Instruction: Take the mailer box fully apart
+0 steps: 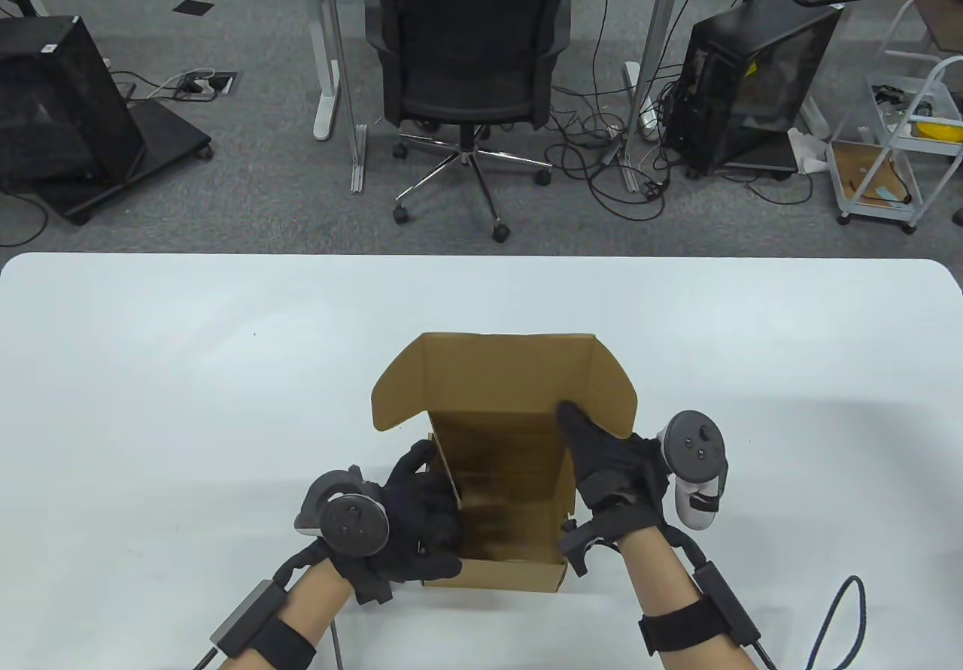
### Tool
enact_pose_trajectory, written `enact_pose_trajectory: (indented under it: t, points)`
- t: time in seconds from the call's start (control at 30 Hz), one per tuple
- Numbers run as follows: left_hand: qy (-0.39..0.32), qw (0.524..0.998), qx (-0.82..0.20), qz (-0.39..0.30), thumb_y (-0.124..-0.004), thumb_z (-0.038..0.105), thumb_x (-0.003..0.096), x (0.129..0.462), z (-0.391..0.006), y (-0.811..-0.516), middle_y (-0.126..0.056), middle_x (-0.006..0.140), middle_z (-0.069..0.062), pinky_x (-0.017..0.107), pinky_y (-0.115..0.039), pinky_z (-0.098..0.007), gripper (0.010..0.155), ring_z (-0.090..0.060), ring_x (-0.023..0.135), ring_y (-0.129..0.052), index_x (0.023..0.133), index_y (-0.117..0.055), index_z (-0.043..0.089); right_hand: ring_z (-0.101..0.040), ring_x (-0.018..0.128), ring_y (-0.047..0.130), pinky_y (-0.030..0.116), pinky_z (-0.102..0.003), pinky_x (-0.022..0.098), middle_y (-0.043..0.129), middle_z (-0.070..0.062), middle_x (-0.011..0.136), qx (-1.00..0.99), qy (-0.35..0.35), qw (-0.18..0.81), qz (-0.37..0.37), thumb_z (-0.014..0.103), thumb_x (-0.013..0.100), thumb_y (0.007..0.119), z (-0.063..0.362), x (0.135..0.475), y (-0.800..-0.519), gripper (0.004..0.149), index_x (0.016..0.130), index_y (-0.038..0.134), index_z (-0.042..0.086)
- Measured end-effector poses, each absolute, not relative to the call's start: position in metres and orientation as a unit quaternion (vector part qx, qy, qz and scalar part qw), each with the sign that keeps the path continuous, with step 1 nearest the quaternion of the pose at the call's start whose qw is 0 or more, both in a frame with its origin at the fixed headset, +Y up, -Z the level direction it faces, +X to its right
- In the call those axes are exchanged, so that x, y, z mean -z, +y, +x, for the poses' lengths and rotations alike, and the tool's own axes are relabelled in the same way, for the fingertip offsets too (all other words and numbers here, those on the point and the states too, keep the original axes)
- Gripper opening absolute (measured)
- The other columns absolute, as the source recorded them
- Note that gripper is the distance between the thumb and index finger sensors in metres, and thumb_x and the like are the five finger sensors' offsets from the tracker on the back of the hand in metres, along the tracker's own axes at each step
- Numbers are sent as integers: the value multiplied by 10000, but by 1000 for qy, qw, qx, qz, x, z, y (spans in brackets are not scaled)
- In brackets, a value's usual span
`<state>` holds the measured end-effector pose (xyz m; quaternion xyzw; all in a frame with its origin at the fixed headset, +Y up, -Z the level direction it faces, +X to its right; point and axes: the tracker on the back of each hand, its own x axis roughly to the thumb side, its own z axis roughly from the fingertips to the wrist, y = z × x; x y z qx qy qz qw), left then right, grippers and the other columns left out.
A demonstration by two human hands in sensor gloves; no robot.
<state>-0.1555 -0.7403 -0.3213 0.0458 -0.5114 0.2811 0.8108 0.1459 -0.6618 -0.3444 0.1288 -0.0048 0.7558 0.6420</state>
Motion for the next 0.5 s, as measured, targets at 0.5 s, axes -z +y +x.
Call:
enact_pose_trajectory:
  t: [0.5]
  points:
    - [-428, 808, -397, 76, -667, 641, 467, 328, -180, -745, -840, 920, -90, 738, -298, -715, 655, -376, 981, -634, 1026, -678, 300, -444, 1073, 251, 257, -722, 644, 249, -96, 1184, -674, 103, 707, 189, 736, 445, 702, 156, 356, -691, 910, 1133, 236, 368]
